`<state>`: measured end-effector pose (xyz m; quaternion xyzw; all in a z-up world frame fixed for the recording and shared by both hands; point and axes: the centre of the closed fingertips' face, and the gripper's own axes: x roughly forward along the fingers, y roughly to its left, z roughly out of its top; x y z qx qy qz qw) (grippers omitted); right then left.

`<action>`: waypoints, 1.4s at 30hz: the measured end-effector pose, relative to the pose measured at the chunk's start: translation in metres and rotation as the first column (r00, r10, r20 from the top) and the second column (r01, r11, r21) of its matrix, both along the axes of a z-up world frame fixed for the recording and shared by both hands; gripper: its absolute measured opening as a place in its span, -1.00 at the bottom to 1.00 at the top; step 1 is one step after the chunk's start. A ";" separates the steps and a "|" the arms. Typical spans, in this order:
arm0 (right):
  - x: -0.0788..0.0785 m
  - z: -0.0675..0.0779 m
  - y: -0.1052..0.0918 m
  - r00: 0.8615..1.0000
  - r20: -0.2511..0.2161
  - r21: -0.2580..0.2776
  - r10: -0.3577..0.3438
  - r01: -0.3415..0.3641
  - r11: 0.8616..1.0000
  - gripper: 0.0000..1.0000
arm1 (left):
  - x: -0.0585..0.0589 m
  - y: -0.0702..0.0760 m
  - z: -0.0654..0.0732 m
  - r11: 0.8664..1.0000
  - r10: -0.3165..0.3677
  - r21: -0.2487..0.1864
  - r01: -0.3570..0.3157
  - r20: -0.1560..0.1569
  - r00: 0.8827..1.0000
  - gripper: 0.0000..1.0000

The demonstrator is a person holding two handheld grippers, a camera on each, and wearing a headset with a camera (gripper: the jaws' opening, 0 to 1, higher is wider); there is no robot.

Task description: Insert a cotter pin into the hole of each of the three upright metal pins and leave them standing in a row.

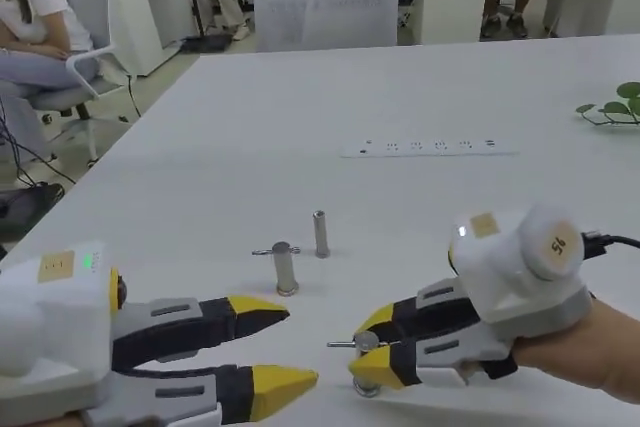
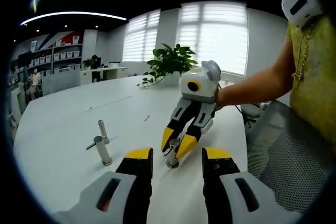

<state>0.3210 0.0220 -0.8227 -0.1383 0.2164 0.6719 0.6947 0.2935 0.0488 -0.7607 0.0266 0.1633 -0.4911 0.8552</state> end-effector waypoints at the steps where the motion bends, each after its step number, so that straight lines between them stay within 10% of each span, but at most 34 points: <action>1: 0.000 0.000 0.000 1.000 0.003 0.000 0.001 -0.001 1.000 -0.66 | 0.000 0.000 0.000 1.000 0.002 -0.001 -0.002 -0.002 1.000 -0.28; 23: 0.009 0.002 0.001 0.999 0.041 -0.018 0.017 -0.016 1.000 -0.77 | 0.002 0.006 -0.003 1.000 0.021 0.001 -0.021 -0.022 1.000 -0.35; 42: 0.073 0.030 0.006 0.996 0.084 -0.001 -0.008 0.008 1.000 -0.78 | 0.007 0.008 0.002 0.999 0.041 -0.015 -0.042 -0.018 0.999 -0.36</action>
